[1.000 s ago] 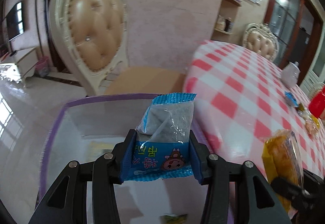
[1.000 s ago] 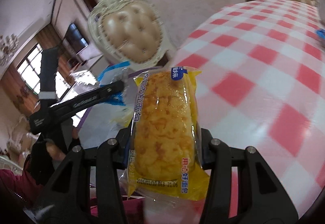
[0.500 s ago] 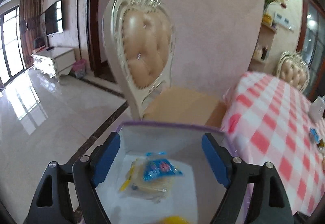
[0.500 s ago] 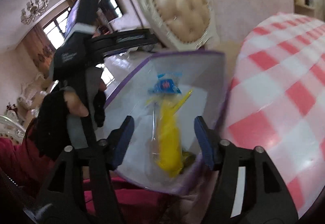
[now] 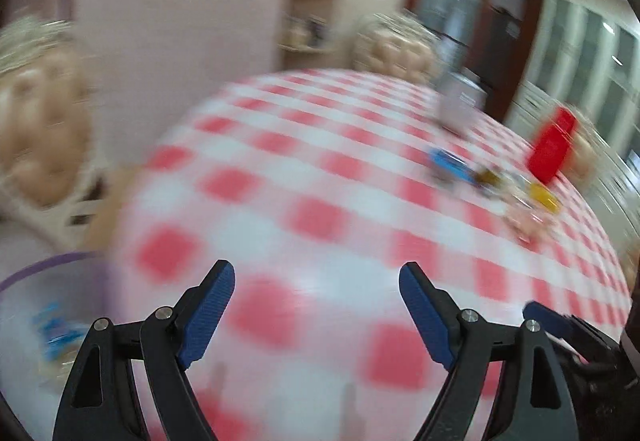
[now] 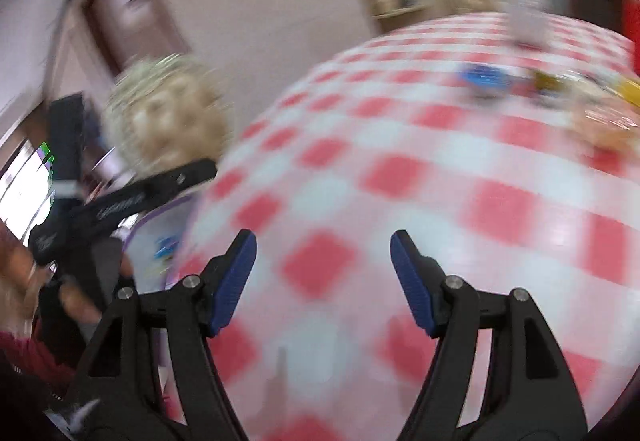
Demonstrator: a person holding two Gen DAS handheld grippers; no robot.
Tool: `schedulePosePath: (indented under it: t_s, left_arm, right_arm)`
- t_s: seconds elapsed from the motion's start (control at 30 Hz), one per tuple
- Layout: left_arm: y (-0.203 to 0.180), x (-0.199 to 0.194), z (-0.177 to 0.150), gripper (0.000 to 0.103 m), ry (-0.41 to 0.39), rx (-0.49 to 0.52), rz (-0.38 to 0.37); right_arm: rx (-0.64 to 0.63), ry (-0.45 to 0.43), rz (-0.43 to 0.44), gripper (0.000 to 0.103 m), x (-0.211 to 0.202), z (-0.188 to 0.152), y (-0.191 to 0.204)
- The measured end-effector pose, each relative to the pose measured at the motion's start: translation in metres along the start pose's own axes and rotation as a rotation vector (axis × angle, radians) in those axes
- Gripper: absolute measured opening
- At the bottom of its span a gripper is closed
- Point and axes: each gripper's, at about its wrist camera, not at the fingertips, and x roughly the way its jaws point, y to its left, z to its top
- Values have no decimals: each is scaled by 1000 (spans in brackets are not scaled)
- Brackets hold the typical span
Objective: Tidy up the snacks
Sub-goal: 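Move both open grippers back over the snacks on the table, then grasp the orange-printed bread packet with the right gripper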
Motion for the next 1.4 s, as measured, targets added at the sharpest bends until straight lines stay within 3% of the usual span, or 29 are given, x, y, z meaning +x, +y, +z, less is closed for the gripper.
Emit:
schedulePosePath:
  t_s: [0.1,0.17,0.27,0.4,0.6,0.83,0.93,1.07,1.17,1.27,1.4]
  left_arm:
    - [-56,44,11,85,75,18,-101]
    - [-89,75,19,85,112,-24,-139]
    - [-121,109,36,85,94,-91,-148]
    - [-147,140,53,85,46,-137,-129]
    - [-138,157,55,85,43,-117,-62]
    - [-115,156,63,85,19,-133,18]
    - [-114,158,65,85,31,-126,16]
    - [-116,163,64,85,60,-120,-1]
    - [-119,165,63,85,72,-108,-6]
    - [-115,165,65,85,70,-114,-7]
    - [-93,169,72,85,69,-185,3]
  right_arm:
    - [109,-54,-130,75,-26,9,-55]
    - [203,-90,-204,76,-44,11,-94]
    - [362,-122,-196,76,-60,10,-138]
    - [459,-152,-201,76,-63,10,-159]
    - [539,-163,-235,76,-36,28,-174]
    - [785,-222,-448,77,-1,68,-203]
    - [860,-248,-536,81,11,84,-213]
    - [810,-202,-689,86,31,105,-211]
    - [648,-104,-799,89,54,116,-203]
    - [440,-12,-798,88,63,113,-192]
    - [276,48,-760,68,41,91,-187]
